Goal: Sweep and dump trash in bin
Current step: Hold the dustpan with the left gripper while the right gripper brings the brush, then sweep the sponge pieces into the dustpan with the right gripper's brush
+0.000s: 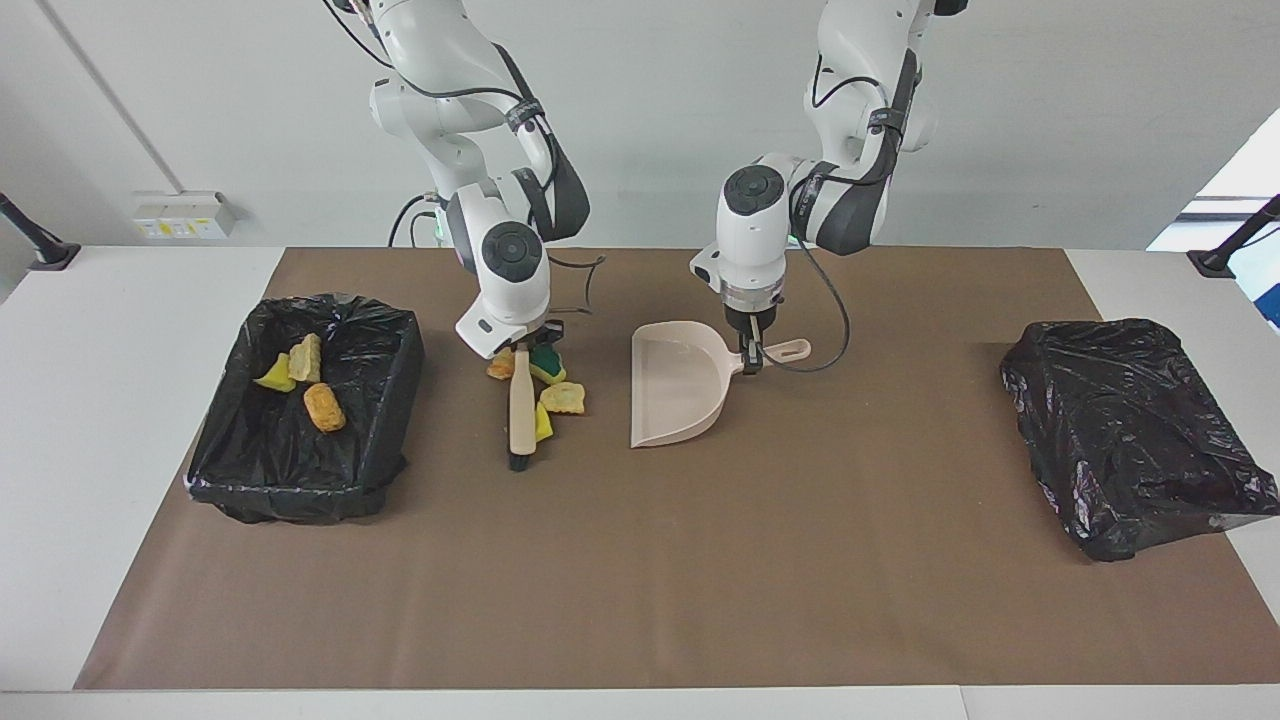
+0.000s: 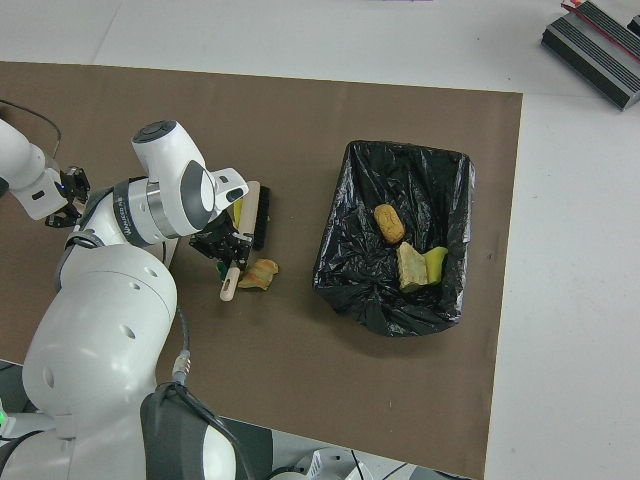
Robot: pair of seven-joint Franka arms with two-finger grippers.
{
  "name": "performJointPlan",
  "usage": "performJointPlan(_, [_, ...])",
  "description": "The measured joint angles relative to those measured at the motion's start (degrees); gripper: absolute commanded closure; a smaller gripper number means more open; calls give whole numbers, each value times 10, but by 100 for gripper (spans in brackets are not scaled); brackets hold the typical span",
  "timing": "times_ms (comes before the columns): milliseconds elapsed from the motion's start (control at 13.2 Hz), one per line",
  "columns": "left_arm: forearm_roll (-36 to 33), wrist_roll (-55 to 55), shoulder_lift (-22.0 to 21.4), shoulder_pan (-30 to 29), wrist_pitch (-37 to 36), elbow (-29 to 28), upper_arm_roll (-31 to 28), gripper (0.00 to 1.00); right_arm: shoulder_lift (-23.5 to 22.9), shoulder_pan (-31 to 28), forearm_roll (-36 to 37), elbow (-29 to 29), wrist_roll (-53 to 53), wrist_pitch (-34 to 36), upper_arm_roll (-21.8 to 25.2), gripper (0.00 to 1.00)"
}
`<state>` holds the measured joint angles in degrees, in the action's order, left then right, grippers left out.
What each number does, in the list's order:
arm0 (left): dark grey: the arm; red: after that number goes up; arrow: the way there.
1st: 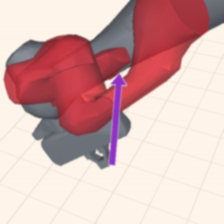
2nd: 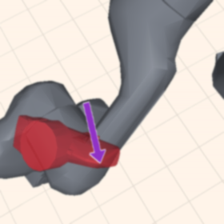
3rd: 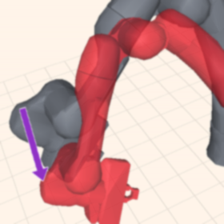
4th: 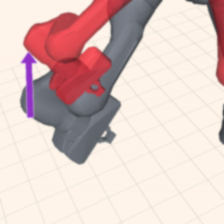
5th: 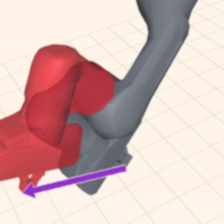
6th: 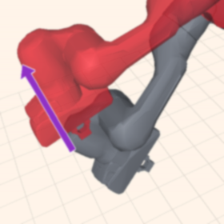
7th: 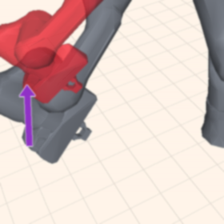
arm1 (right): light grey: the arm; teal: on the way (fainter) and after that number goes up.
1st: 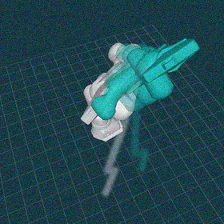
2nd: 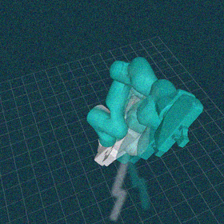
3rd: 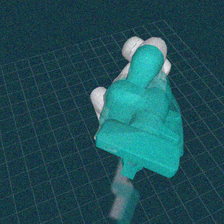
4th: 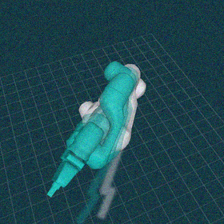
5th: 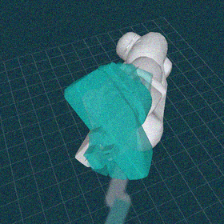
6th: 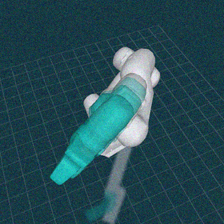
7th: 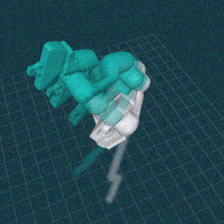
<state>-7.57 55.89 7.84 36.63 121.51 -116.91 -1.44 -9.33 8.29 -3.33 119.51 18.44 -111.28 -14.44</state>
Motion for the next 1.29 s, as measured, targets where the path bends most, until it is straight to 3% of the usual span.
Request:
performJointPlan(302, [0,-2,-8,0,0,-13,0,100,5,17,-22,-27,-3,2,2,100])
performJointPlan(605, [0,-3,-12,0,0,-20,-2,100,46,-16,95,-30,21,68,12,100])
performJointPlan(756, [0,-3,-12,-1,0,-20,-2,100,69,-16,121,4,53,91,11,100])
performJointPlan(1058, [0,-3,-12,-1,0,-20,-2,100,126,-19,126,108,54,72,10,100])
performJointPlan(1285, [0,-3,-12,-1,0,-20,-2,100,119,-18,77,136,21,27,6,100])
